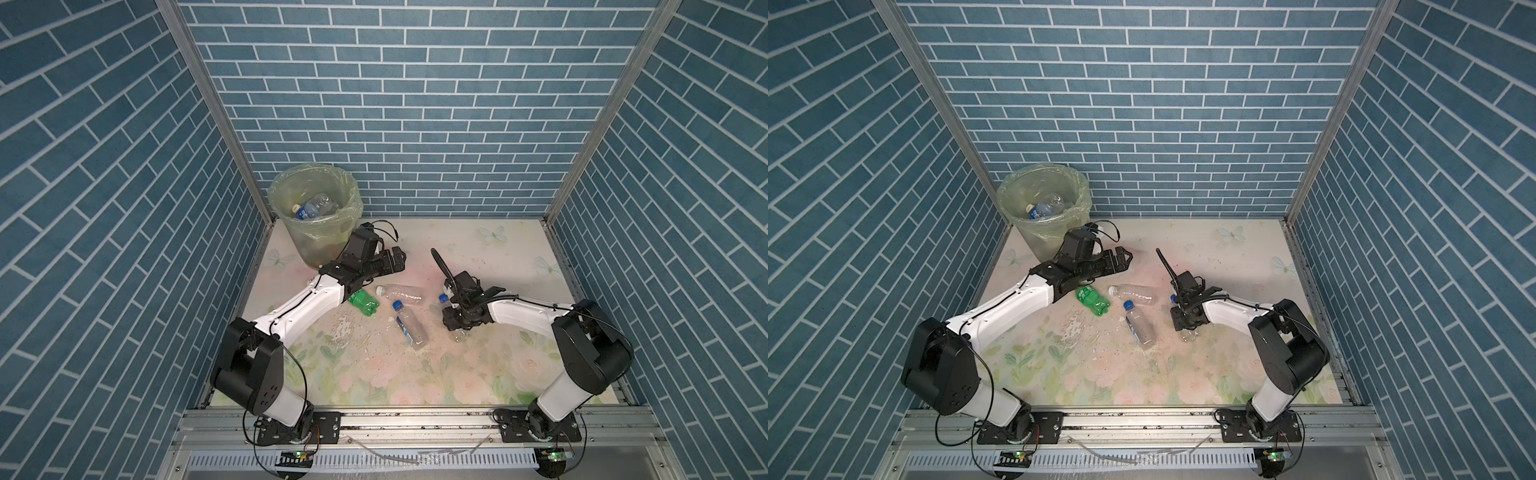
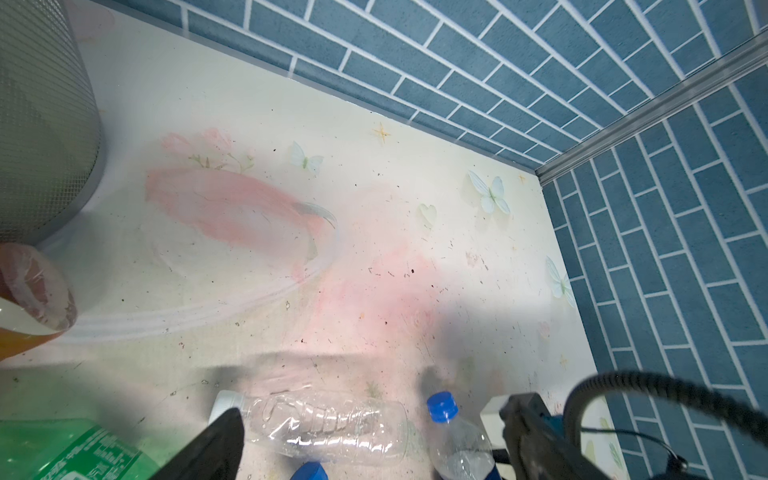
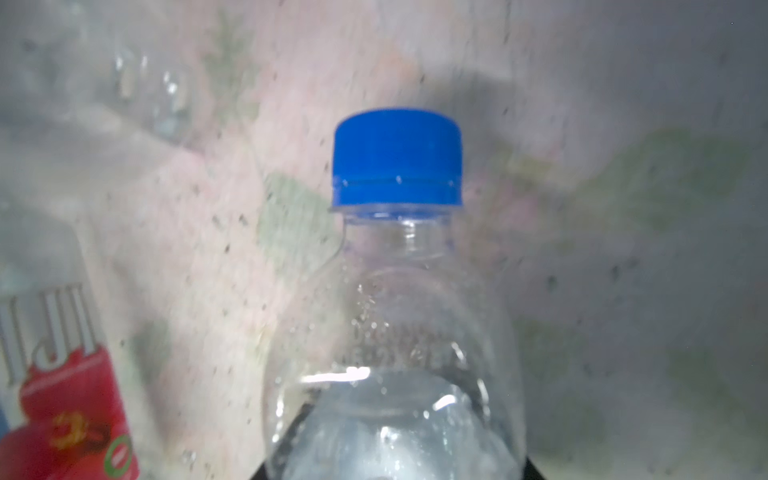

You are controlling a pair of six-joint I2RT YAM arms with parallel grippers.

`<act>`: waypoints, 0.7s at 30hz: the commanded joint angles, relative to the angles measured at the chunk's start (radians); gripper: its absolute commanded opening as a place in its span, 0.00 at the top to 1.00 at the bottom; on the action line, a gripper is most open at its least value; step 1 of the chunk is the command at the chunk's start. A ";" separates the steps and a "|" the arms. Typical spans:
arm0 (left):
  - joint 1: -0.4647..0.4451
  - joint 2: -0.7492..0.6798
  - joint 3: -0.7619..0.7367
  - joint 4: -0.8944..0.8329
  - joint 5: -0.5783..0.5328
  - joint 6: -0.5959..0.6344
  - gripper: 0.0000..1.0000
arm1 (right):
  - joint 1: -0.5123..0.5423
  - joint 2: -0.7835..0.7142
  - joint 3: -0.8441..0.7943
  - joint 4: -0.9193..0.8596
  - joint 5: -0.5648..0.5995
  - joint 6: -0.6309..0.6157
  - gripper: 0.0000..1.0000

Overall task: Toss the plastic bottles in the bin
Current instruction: 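Lower the right gripper onto the Pepsi bottle and close it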

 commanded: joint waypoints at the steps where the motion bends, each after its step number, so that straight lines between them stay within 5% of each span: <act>1: -0.004 0.017 0.005 -0.004 0.010 -0.017 0.01 | -0.034 0.085 0.082 -0.041 0.026 0.013 0.50; 12: -0.001 0.021 0.030 -0.048 0.010 -0.018 0.01 | -0.088 0.336 0.412 -0.103 -0.023 -0.003 0.41; 21: 0.001 0.034 0.031 -0.046 0.012 -0.027 0.01 | -0.094 0.237 0.342 -0.083 -0.062 -0.023 0.23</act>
